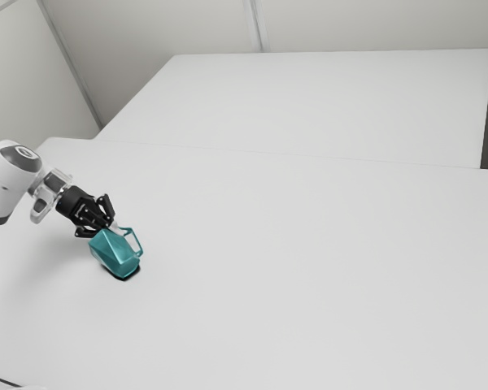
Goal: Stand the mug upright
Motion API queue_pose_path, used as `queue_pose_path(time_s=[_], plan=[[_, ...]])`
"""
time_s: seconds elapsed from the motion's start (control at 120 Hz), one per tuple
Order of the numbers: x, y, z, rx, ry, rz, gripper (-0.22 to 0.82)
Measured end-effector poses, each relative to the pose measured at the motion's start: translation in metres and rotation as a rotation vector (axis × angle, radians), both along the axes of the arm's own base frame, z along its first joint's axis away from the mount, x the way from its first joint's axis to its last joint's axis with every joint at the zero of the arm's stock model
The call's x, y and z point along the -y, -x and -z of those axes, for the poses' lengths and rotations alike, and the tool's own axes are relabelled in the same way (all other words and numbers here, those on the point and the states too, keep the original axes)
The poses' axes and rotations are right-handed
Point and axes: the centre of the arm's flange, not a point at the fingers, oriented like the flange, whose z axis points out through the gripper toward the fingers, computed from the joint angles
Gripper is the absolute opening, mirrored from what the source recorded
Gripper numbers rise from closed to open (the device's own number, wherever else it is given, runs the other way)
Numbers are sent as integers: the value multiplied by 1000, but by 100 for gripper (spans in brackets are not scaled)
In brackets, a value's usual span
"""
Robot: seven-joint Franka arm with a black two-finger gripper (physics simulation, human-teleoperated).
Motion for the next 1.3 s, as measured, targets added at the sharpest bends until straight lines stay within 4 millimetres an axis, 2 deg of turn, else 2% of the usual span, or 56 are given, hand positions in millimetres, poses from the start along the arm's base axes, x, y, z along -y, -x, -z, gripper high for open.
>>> queue_pose_path(time_s=[0.158,0.267,0.342,0.483,0.558,0.65,0.742,0.867,1.058,1.158,1.3], plan=[[3,0,-10,16,-7,2,-18],[17,-5,-27,41,-15,23,-18],[31,-12,-47,71,-24,43,-18],[81,-38,-86,151,-37,135,-18],[105,-49,-94,173,-78,195,-18],[151,-64,-105,197,-186,322,-18],[202,-76,-111,223,-324,482,-18],[244,-85,-115,260,-503,654,-18],[279,-92,-115,295,-680,832,-18],[290,-94,-106,296,-713,883,-18],[319,-99,-90,314,-765,983,-18]])
